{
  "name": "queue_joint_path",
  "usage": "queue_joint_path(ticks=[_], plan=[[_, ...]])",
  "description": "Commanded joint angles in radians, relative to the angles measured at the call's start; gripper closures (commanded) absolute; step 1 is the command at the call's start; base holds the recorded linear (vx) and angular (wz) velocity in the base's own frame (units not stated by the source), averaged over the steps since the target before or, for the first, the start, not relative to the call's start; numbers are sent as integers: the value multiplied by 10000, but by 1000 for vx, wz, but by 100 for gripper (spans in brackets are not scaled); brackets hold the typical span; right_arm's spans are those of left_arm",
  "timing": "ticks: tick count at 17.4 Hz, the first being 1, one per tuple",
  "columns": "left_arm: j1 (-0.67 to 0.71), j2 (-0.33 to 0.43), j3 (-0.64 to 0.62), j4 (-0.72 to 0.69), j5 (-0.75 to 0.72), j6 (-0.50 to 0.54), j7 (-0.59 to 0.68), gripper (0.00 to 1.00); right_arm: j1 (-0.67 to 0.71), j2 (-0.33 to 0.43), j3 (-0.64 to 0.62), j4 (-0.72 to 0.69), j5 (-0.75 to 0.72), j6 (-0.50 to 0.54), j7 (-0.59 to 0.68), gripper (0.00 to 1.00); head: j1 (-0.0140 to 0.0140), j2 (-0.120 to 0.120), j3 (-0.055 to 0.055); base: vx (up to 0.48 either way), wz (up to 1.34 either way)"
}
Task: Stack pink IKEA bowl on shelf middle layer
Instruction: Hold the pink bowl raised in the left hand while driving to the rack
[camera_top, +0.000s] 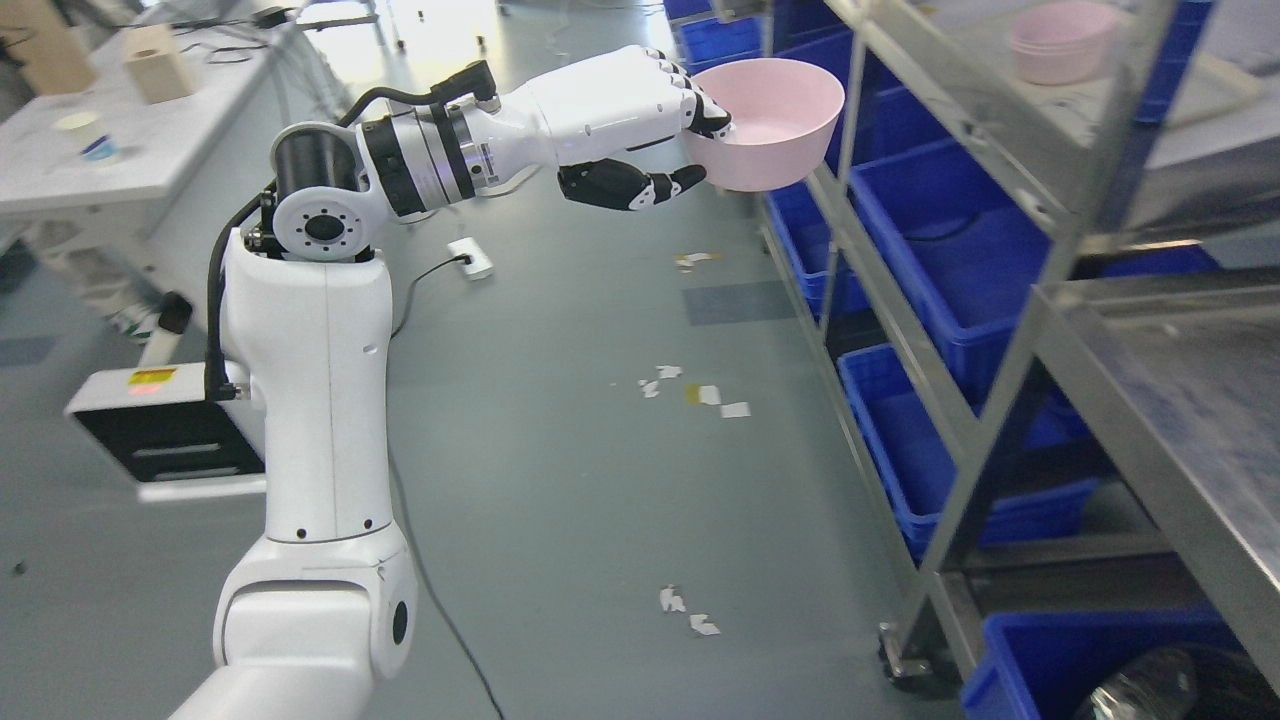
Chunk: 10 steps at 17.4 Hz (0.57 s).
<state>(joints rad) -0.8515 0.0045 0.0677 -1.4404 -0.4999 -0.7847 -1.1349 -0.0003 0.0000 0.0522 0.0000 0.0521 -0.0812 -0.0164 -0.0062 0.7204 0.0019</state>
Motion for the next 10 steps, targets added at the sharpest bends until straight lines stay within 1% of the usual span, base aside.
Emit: queue_joint_path(ticks=[1,3,5,10], plan=[[1,130,-17,-93,-2,-7,74,99,34,-175,0,-174,0,-1,-20,0,0,0,0,53,1102],[1,130,-63,-93,-2,-7,120,99,34,-175,0,-174,0,-1,-20,0,0,0,0,76,934],[1,130,-109,-93,-2,-7,258,99,34,-175,0,-174,0,-1,-20,0,0,0,0,135,529],[16,130,-94,-93,-2,-7,274,99,49,-175,0,-174,0,-1,-20,0,0,1,0,205,292]])
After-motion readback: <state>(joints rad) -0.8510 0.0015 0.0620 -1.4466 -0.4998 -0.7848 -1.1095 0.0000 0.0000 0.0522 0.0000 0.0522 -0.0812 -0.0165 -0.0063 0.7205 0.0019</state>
